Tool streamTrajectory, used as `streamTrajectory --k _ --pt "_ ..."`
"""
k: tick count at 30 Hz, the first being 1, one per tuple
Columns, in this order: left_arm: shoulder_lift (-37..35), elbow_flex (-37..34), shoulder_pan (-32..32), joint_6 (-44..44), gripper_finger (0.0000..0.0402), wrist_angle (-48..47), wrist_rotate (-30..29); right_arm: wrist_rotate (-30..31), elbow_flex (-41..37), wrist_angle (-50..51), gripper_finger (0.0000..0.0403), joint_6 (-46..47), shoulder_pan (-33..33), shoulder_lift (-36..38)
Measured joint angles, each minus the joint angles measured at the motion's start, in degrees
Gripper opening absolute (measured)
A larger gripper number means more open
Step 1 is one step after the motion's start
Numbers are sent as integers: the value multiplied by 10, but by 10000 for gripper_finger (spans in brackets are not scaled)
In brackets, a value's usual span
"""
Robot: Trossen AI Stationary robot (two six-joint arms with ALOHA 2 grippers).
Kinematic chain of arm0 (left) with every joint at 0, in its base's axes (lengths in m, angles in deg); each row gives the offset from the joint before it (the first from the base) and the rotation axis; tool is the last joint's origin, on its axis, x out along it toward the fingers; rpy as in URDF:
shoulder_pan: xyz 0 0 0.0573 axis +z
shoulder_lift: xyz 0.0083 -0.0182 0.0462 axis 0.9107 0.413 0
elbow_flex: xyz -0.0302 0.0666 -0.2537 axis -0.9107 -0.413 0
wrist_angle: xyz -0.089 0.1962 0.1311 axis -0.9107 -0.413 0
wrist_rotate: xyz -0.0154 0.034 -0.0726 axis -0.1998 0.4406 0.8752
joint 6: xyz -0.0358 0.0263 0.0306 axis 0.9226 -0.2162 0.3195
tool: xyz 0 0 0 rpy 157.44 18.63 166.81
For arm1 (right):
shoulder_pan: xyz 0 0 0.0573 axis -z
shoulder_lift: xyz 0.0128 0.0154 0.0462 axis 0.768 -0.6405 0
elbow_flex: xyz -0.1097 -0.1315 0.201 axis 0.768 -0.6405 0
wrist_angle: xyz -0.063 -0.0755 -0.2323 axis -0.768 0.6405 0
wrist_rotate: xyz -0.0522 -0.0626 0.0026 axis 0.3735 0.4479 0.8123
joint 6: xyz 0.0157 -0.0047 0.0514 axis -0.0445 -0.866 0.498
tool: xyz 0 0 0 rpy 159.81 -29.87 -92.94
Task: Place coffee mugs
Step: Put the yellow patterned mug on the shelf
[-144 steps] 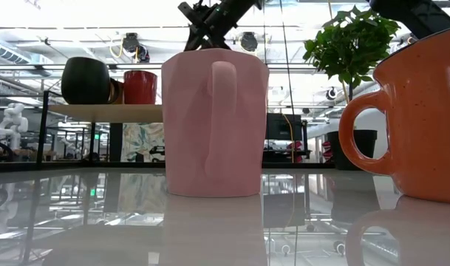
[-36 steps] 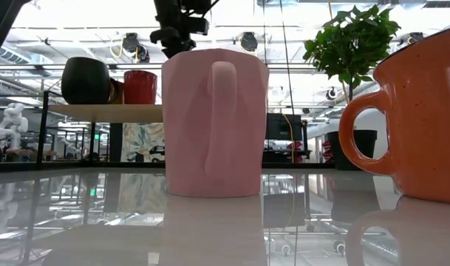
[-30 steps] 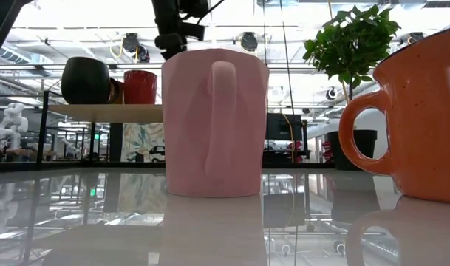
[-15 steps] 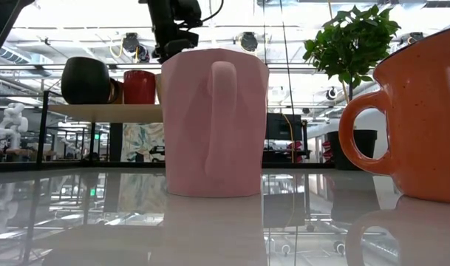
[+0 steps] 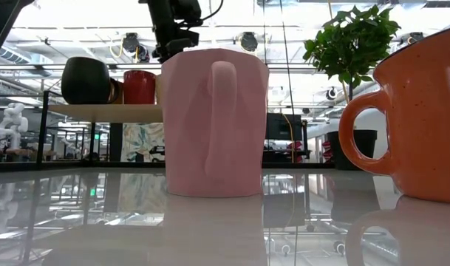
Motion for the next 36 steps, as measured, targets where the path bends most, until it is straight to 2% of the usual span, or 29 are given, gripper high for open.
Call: streamTrajectory --k 14,20,27,36 --pt "-11 0 -9 -17 159 21 -9 1 0 0 100 0 0 0" --pt "-41 0 -43 -152 192 -48 -9 1 0 1 100 1 0 0" --pt "-57 0 -49 -269 195 -35 -15 1 0 0 100 0 0 0" --pt "-48 0 -11 -332 195 -39 2 1 0 -2 100 0 0 0"
